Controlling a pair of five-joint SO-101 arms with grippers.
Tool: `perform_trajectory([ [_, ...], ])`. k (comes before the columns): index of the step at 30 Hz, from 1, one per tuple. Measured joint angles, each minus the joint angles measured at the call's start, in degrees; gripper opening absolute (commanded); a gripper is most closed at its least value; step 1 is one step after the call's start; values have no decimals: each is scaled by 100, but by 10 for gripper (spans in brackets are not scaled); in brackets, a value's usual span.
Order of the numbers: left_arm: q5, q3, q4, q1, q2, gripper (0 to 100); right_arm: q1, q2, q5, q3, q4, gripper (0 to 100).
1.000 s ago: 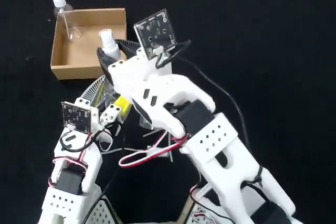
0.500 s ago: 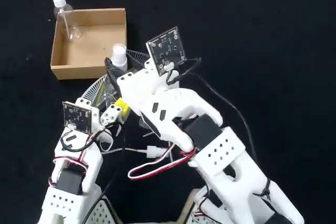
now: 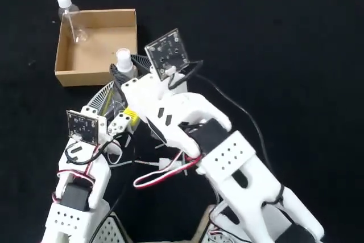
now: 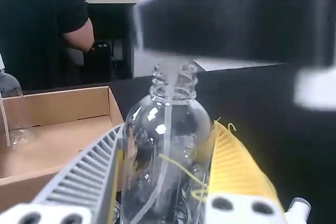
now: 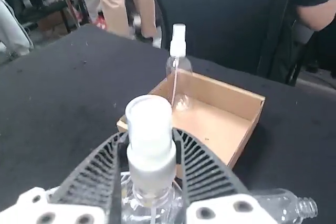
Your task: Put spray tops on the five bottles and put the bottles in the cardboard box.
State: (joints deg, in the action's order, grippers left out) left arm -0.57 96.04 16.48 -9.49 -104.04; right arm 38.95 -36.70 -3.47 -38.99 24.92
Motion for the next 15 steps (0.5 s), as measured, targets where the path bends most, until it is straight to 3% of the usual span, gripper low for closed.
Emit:
perform_trajectory([
  [15, 0, 9, 0, 0, 0, 95, 18, 44, 0, -9, 325, 18],
])
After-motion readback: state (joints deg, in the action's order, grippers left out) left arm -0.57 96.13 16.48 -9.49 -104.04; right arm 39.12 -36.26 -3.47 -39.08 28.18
